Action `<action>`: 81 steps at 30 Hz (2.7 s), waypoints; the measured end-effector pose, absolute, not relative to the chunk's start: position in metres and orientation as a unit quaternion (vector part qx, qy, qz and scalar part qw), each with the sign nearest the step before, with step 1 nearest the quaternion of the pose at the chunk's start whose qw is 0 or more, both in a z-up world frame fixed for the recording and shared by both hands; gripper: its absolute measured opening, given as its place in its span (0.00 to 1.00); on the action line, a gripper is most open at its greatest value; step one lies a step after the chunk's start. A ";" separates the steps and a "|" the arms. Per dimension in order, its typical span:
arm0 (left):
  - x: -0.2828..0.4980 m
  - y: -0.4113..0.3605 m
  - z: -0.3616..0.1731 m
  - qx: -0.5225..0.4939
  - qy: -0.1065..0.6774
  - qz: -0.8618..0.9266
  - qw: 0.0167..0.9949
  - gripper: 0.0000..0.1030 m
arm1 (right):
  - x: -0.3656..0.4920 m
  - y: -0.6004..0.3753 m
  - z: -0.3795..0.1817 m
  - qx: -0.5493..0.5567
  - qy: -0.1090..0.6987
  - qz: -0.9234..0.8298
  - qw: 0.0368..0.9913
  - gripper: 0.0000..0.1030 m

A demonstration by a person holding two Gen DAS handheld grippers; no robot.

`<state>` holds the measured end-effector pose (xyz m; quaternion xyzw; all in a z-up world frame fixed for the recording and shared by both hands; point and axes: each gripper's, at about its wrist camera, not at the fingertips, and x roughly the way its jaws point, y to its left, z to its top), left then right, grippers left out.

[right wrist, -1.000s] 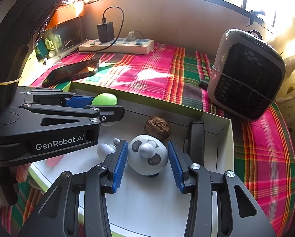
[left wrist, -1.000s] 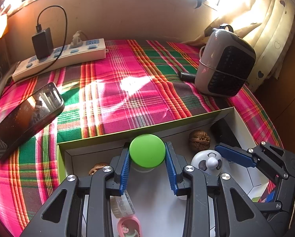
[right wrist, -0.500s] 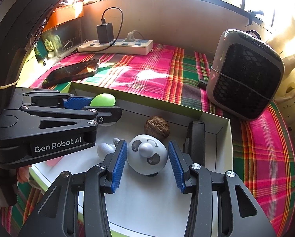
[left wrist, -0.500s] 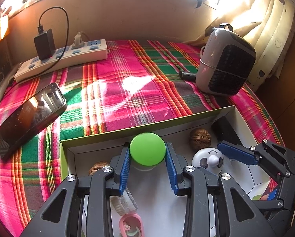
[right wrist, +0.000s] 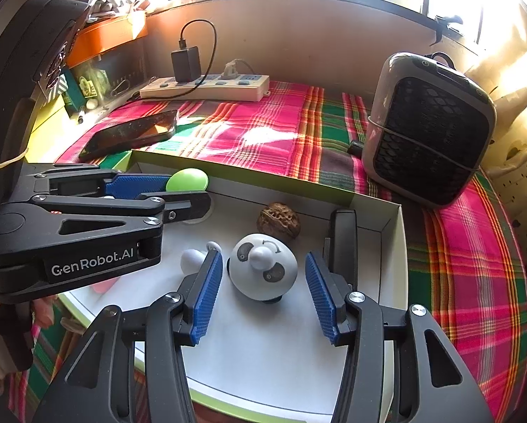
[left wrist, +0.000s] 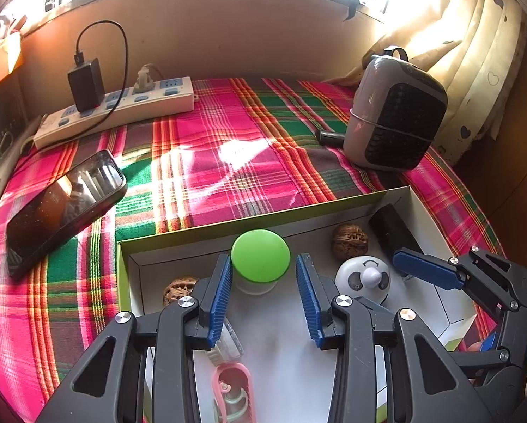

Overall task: Organize objects
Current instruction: 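Open the left tool releasing the mushroom while the right tool releases the panda, then lift both open tools out of the tray, then move the left tool to the white USB cable while the right tool approaches the pink-and-mint clip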

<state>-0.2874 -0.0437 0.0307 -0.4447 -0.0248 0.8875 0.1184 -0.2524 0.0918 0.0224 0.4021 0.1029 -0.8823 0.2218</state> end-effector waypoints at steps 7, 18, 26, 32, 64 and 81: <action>-0.275 -0.045 0.037 -0.435 -0.018 0.892 0.119 0.35 | -0.245 0.093 0.028 0.393 0.102 -0.887 0.219 0.53; -0.250 -0.053 0.047 -0.420 -0.013 0.901 0.107 0.35 | -0.227 0.101 0.033 0.385 0.098 -0.893 0.212 0.53; -0.227 -0.053 0.051 -0.408 -0.010 0.907 0.099 0.35 | -0.214 0.109 0.037 0.379 0.085 -0.897 0.211 0.53; -0.209 -0.058 0.056 -0.396 -0.018 0.913 0.099 0.35 | -0.202 0.117 0.044 0.370 0.075 -0.902 0.211 0.53; -0.143 -0.086 0.024 -0.424 -0.071 0.893 0.135 0.35 | -0.156 0.157 0.026 0.385 0.052 -0.896 0.216 0.53; -0.146 -0.071 0.013 -0.436 -0.057 0.882 0.166 0.37 | -0.160 0.145 0.013 0.410 0.062 -0.876 0.245 0.53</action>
